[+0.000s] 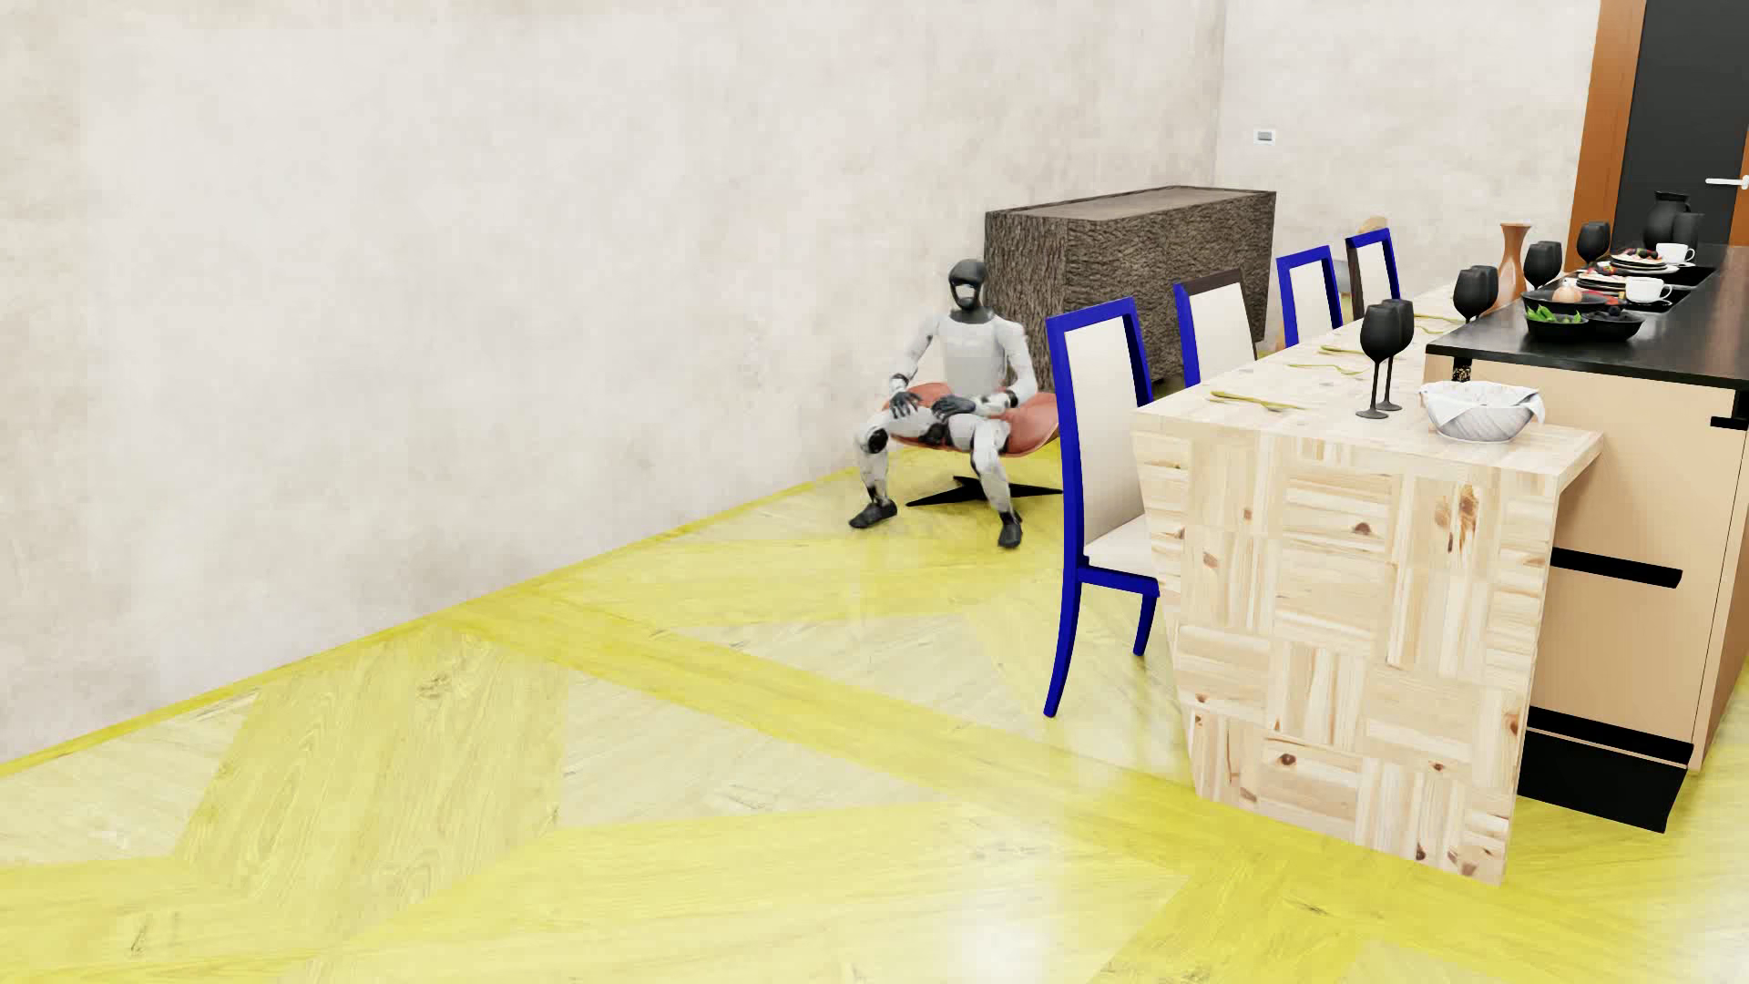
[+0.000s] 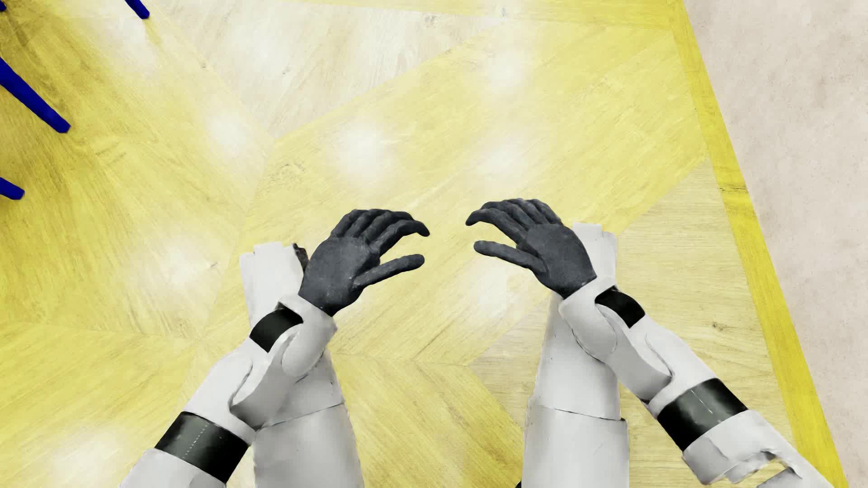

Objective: Rise from the dark red chair

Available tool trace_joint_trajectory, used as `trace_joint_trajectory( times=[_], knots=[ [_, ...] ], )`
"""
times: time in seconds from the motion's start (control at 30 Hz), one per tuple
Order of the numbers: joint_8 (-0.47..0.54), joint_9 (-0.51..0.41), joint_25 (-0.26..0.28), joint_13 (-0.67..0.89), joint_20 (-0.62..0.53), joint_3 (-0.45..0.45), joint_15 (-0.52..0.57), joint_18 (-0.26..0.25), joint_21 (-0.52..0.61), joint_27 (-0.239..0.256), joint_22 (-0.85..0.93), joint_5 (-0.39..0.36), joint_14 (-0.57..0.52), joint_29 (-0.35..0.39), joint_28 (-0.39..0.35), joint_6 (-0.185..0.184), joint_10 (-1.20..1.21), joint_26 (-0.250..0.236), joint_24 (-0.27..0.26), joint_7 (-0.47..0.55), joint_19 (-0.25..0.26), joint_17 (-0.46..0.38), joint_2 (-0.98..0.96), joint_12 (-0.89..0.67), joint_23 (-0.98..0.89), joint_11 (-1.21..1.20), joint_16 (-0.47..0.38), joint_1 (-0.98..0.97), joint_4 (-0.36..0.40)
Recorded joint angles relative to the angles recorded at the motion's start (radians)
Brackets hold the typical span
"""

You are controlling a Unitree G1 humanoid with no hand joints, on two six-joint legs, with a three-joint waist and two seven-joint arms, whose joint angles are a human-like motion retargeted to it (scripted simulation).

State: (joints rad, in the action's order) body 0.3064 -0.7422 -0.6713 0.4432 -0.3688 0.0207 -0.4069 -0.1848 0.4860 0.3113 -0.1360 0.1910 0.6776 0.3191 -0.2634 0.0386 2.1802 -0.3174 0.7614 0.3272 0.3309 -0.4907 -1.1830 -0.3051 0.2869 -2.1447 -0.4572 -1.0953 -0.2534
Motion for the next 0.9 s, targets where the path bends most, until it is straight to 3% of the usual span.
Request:
trace_joint_trajectory(
  times=[0.03, 0.07, 0.13, 0.2, 0.23, 0.3, 0.33, 0.37, 0.4, 0.43, 0.47, 0.5, 0.57, 0.6, 0.67, 0.7, 0.73, 0.77, 0.8, 0.83, 0.87, 0.9],
  knots=[
    [0.003, -0.007, -0.019, 0.002, 0.018, 0.002, 0.003, 0.021, -0.014, 0.004, 0.043, 0.000, 0.013, -0.030, 0.014, 0.001, 0.009, -0.009, 0.006, 0.007, 0.015, -0.010, -0.018, 0.008, -0.046, -0.002, -0.009, -0.025, 0.000],
    [0.005, -0.024, -0.019, 0.003, 0.031, 0.004, 0.006, 0.002, -0.027, 0.021, 0.101, 0.002, 0.015, -0.045, 0.043, 0.008, 0.020, -0.018, -0.014, 0.016, 0.022, -0.018, -0.035, 0.003, -0.080, -0.003, -0.032, -0.043, 0.002],
    [-0.004, -0.054, -0.010, -0.025, 0.044, 0.000, 0.009, 0.009, -0.053, 0.015, 0.212, 0.001, 0.027, -0.032, 0.047, 0.000, 0.055, -0.010, -0.028, 0.031, 0.022, -0.047, -0.066, 0.024, -0.184, -0.003, -0.057, -0.084, -0.008],
    [0.006, -0.110, -0.015, -0.057, 0.009, -0.003, 0.010, 0.005, -0.059, -0.019, 0.301, 0.003, 0.027, 0.032, 0.015, 0.014, 0.057, -0.001, -0.050, 0.027, 0.032, -0.070, -0.087, 0.038, -0.281, -0.004, -0.100, -0.078, -0.005],
    [0.007, -0.152, -0.014, -0.063, 0.019, 0.007, 0.017, 0.018, -0.050, -0.050, 0.366, -0.004, 0.055, 0.071, -0.005, 0.025, 0.048, 0.027, -0.050, 0.014, 0.031, -0.084, -0.098, 0.041, -0.357, -0.001, -0.125, -0.067, -0.013],
    [0.003, -0.233, -0.002, -0.089, 0.002, 0.010, 0.001, -0.010, -0.039, -0.088, 0.525, -0.014, 0.054, 0.194, -0.058, 0.029, 0.062, 0.035, -0.085, 0.048, 0.036, -0.135, -0.127, 0.075, -0.501, -0.006, -0.186, -0.117, -0.014],
    [0.009, -0.257, 0.024, -0.090, -0.005, 0.015, -0.004, -0.009, -0.037, -0.061, 0.596, -0.014, 0.057, 0.193, -0.122, 0.034, 0.069, 0.047, -0.100, 0.059, 0.041, -0.170, -0.174, 0.094, -0.578, -0.013, -0.209, -0.161, -0.016],
    [0.017, -0.275, 0.020, -0.111, -0.012, 0.014, -0.010, -0.003, -0.064, -0.099, 0.655, -0.011, 0.059, 0.288, -0.106, 0.032, 0.073, 0.060, -0.083, 0.074, 0.039, -0.185, -0.226, 0.126, -0.620, -0.012, -0.207, -0.216, -0.005],
    [0.034, -0.287, 0.002, -0.142, -0.031, -0.003, -0.020, 0.009, -0.093, -0.119, 0.714, 0.003, 0.039, 0.333, -0.077, -0.006, 0.066, 0.054, -0.038, 0.097, 0.049, -0.216, -0.248, 0.190, -0.635, -0.003, -0.195, -0.272, 0.022],
    [0.025, -0.287, -0.020, -0.134, -0.035, -0.008, -0.021, 0.032, -0.096, -0.081, 0.696, 0.014, 0.038, 0.276, -0.131, -0.035, 0.050, 0.059, -0.019, 0.088, 0.036, -0.281, -0.278, 0.222, -0.663, 0.019, -0.180, -0.318, 0.044],
    [0.008, -0.282, -0.019, -0.112, -0.004, -0.008, -0.022, 0.071, -0.094, -0.064, 0.680, 0.006, 0.043, 0.248, -0.109, -0.037, 0.018, 0.051, -0.028, 0.058, 0.018, -0.314, -0.286, 0.208, -0.673, 0.046, -0.179, -0.319, 0.050],
    [-0.022, -0.276, 0.015, -0.091, -0.004, -0.014, -0.031, 0.109, -0.068, -0.045, 0.643, 0.001, 0.048, 0.265, -0.108, -0.043, -0.019, 0.025, -0.030, 0.031, 0.006, -0.335, -0.265, 0.174, -0.653, 0.089, -0.163, -0.292, 0.064],
    [-0.044, -0.238, 0.020, -0.055, -0.009, -0.018, -0.044, 0.151, -0.008, -0.066, 0.548, -0.018, 0.072, 0.270, -0.146, -0.045, -0.102, 0.048, -0.015, -0.006, -0.003, -0.299, -0.199, 0.139, -0.543, 0.176, -0.127, -0.216, 0.063],
    [-0.049, -0.203, 0.015, -0.033, -0.022, -0.012, -0.054, 0.169, 0.037, -0.044, 0.459, -0.026, 0.072, 0.225, -0.122, -0.044, -0.155, 0.046, -0.024, -0.013, -0.004, -0.272, -0.166, 0.120, -0.472, 0.235, -0.095, -0.183, 0.074],
    [-0.069, -0.144, 0.001, 0.010, -0.098, -0.009, -0.064, 0.208, 0.103, -0.088, 0.256, -0.033, 0.071, 0.196, -0.131, -0.051, -0.290, 0.082, -0.010, -0.042, -0.001, -0.194, -0.065, 0.062, -0.287, 0.372, -0.056, -0.082, 0.081],
    [-0.068, -0.103, 0.005, 0.023, -0.126, -0.002, -0.066, 0.213, 0.128, -0.035, 0.122, -0.033, 0.050, 0.127, -0.143, -0.047, -0.367, 0.066, -0.008, -0.061, 0.000, -0.148, -0.011, 0.051, -0.182, 0.448, -0.031, -0.025, 0.088],
    [-0.094, -0.070, 0.019, 0.038, -0.137, -0.003, -0.059, 0.225, 0.147, -0.055, 0.008, -0.034, 0.057, 0.089, -0.160, -0.047, -0.447, 0.078, -0.023, -0.086, -0.011, -0.121, 0.048, 0.028, -0.083, 0.522, -0.008, 0.044, 0.084],
    [-0.098, -0.031, 0.029, 0.044, -0.173, -0.009, -0.058, 0.235, 0.171, -0.023, -0.117, -0.021, 0.039, 0.026, -0.140, -0.041, -0.539, 0.060, -0.055, -0.109, -0.006, -0.093, 0.111, 0.002, 0.037, 0.603, 0.012, 0.115, 0.093],
    [-0.139, 0.007, 0.042, 0.048, -0.201, -0.017, -0.039, 0.247, 0.204, -0.035, -0.248, -0.022, 0.033, -0.023, -0.165, -0.029, -0.626, 0.100, -0.047, -0.157, -0.028, -0.066, 0.188, -0.008, 0.154, 0.688, 0.039, 0.202, 0.083],
    [-0.165, 0.046, 0.088, 0.049, -0.218, -0.023, -0.030, 0.249, 0.226, -0.011, -0.341, -0.021, 0.027, -0.078, -0.157, -0.027, -0.725, 0.119, -0.051, -0.183, -0.035, -0.030, 0.271, -0.016, 0.280, 0.774, 0.064, 0.299, 0.081],
    [-0.177, 0.084, 0.117, 0.029, -0.238, -0.036, -0.025, 0.272, 0.235, -0.015, -0.385, -0.016, 0.011, -0.090, -0.164, -0.030, -0.826, 0.096, -0.053, -0.205, -0.050, -0.019, 0.368, -0.017, 0.386, 0.867, 0.091, 0.397, 0.111],
    [-0.195, 0.118, 0.115, -0.001, -0.230, -0.028, -0.025, 0.273, 0.243, -0.036, -0.388, -0.019, -0.001, -0.056, -0.129, -0.009, -0.937, 0.044, -0.063, -0.235, -0.089, 0.010, 0.482, -0.003, 0.439, 0.959, 0.086, 0.513, 0.135]
  ],
)
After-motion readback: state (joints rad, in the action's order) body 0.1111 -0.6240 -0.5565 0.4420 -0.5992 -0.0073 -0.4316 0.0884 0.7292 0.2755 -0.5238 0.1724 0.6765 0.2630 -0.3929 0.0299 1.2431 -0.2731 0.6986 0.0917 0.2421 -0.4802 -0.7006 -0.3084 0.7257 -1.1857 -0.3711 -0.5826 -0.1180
